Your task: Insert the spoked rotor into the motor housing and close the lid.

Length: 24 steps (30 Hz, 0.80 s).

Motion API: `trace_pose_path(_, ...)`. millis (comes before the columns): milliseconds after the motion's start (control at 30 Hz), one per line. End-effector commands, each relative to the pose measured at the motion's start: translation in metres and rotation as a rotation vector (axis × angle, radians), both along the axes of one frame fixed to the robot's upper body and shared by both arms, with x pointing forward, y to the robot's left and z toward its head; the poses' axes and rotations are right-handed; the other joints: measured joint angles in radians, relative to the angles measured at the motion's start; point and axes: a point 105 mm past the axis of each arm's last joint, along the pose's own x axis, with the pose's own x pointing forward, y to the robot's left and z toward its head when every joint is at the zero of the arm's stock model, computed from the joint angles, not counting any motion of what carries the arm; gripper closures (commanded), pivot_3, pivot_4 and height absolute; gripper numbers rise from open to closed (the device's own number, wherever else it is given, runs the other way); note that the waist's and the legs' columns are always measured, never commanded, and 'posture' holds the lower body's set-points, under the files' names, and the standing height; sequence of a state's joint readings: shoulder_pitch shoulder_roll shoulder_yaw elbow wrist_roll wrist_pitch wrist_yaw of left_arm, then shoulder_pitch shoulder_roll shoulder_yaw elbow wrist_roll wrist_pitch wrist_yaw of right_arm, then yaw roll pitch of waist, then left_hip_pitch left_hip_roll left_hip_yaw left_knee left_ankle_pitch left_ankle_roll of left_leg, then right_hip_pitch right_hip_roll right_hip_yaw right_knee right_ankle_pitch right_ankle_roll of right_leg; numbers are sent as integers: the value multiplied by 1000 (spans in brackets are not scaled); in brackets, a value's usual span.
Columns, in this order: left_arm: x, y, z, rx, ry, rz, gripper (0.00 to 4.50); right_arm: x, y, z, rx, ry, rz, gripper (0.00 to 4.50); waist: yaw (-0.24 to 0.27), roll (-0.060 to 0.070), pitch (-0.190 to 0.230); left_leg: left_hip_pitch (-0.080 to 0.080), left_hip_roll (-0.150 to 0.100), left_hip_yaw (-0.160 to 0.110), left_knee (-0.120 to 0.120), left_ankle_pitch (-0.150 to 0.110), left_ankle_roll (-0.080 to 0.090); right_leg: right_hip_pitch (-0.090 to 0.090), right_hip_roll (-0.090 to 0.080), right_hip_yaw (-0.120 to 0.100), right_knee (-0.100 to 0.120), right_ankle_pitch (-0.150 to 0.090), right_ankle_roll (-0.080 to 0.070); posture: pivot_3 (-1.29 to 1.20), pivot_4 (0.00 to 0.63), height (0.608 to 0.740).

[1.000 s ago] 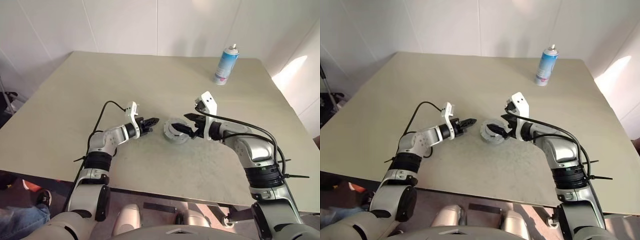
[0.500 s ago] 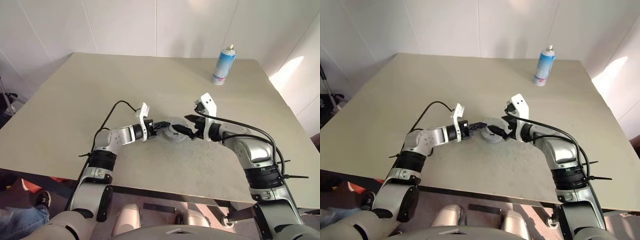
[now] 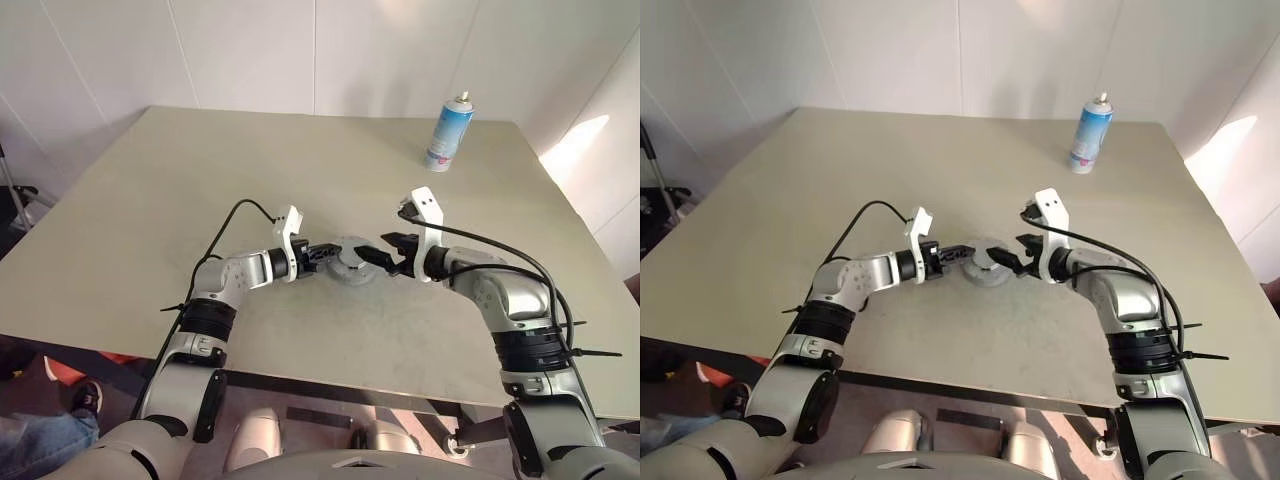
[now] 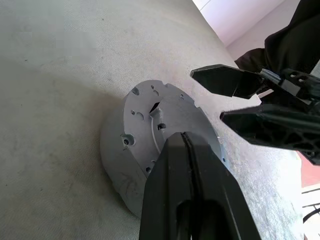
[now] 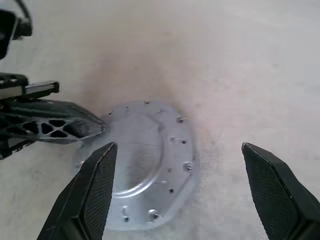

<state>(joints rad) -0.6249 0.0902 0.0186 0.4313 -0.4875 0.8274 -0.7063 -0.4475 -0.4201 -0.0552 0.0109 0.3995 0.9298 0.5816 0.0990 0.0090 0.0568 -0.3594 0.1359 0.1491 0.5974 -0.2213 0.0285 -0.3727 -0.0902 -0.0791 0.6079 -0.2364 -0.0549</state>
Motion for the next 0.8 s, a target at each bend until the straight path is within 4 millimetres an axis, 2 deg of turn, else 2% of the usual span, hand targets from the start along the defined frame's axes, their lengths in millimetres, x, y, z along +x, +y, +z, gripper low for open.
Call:
trace_pose_path(33, 0, 2, -6, 29, 9, 9, 4500, -2, -16, 7, 73, 61, -61, 14, 0, 0, 0, 0, 0, 0, 0, 0, 0, 0, 0, 0, 0, 0, 0, 0, 0, 740)
trace_pose_path(200, -1, 0, -6, 26, 7, 6, 4500, -22, -18, 5, 255, 239, -77, 14, 1, 0, 0, 2, 0, 0, 0, 0, 0, 2, 0, 0, 0, 0, 0, 0, 0, 740)
trace_pose_path(333, -1, -2, -6, 27, 5, 4, 4500, -27, -11, 1, 380, 330, -105, 14, 1, 0, 0, 4, 0, 0, -1, 0, -1, 3, 0, 0, 0, 0, 0, 0, 0, 740)
trace_pose_path(567, 1, 0, -5, 40, -7, 6, 4500, -21, 8, -24, 472, 449, -184, 14, 0, 0, 0, 8, 0, 0, -3, -1, -6, 6, 0, 0, -1, 0, 0, 0, 0, 740)
trace_pose_path(800, 3, 2, -5, 52, -17, 11, 4500, -9, 34, -23, 544, 482, -152, 14, -5, 0, 0, 14, 0, 1, -16, 5, -15, 9, 0, 0, -3, -4, 7, 0, 0, 740)
